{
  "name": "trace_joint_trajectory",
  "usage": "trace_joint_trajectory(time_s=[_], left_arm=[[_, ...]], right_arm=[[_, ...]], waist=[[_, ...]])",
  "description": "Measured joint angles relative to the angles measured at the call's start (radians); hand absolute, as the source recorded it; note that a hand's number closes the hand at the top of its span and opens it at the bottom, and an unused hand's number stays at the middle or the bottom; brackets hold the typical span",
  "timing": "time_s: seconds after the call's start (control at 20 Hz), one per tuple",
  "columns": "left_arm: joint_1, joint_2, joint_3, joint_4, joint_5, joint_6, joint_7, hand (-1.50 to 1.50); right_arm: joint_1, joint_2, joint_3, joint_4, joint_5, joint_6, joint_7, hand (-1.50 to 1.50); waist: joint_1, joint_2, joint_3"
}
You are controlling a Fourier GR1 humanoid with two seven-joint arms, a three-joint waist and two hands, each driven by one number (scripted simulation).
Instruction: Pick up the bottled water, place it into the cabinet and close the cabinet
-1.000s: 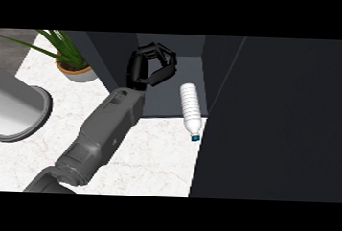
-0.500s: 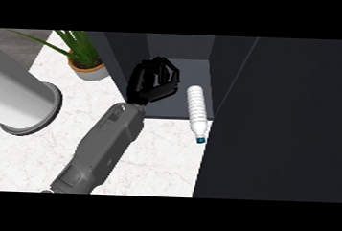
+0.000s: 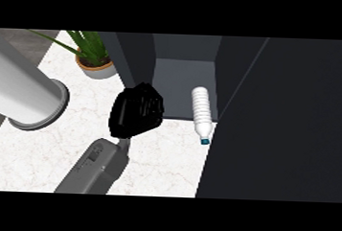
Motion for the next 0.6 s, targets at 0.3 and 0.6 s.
trace_joint_trajectory(time_s=[0.3,0.6], left_arm=[[0.28,0.068,-0.079,-0.34,0.003,0.024,0.056,1.5],[0.51,0.166,-0.11,-0.574,0.003,0.017,0.063,1.5]], right_arm=[[-0.036,-0.036,0.026,-0.003,-0.007,0.045,0.033,1.5],[-0.118,-0.037,0.082,-0.003,-0.019,0.115,0.1,1.5]], waist=[[0.001,0.007,0.002],[0.006,0.009,0.001]])
